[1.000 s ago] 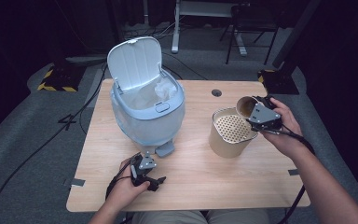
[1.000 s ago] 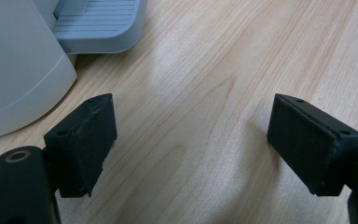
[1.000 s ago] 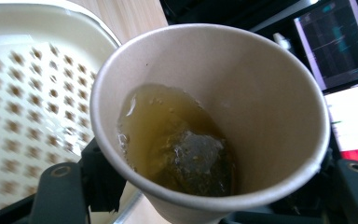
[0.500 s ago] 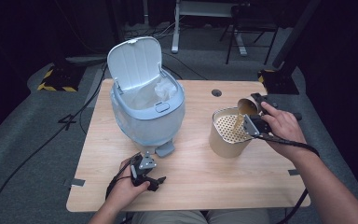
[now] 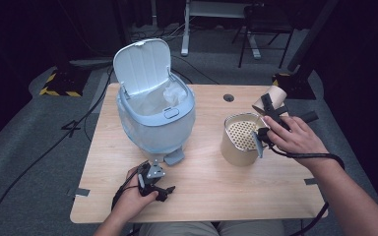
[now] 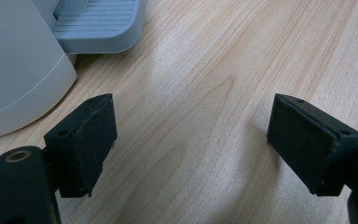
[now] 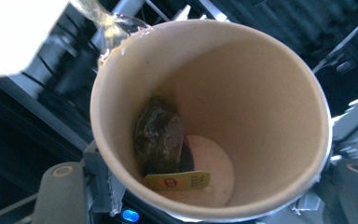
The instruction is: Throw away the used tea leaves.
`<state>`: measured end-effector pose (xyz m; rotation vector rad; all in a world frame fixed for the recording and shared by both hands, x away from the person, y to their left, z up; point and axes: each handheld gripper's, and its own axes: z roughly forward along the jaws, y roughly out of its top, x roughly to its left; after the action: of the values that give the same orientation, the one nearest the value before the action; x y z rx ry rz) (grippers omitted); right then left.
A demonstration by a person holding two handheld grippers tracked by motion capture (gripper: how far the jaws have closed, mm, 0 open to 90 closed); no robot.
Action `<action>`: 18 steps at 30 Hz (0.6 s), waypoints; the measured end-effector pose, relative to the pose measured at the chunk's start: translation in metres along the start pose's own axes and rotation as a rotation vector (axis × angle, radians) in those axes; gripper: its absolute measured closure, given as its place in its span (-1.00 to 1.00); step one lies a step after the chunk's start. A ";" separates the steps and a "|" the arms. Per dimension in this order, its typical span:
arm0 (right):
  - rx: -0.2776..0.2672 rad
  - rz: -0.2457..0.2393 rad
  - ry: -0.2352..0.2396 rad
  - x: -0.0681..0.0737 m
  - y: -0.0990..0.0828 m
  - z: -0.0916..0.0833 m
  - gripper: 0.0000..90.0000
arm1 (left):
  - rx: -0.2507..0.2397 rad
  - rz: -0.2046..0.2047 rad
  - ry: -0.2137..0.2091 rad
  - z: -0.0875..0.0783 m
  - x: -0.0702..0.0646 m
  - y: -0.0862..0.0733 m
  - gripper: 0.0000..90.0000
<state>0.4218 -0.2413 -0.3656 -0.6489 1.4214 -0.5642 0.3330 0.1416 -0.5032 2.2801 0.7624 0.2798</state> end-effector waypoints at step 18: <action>0.108 -0.300 -0.107 -0.013 0.002 -0.004 -0.31 | 0.000 0.000 0.000 0.000 0.000 0.000 -0.64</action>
<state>0.4168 -0.2308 -0.3583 -0.7994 1.1923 -0.8243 0.3330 0.1416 -0.5032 2.2800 0.7629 0.2795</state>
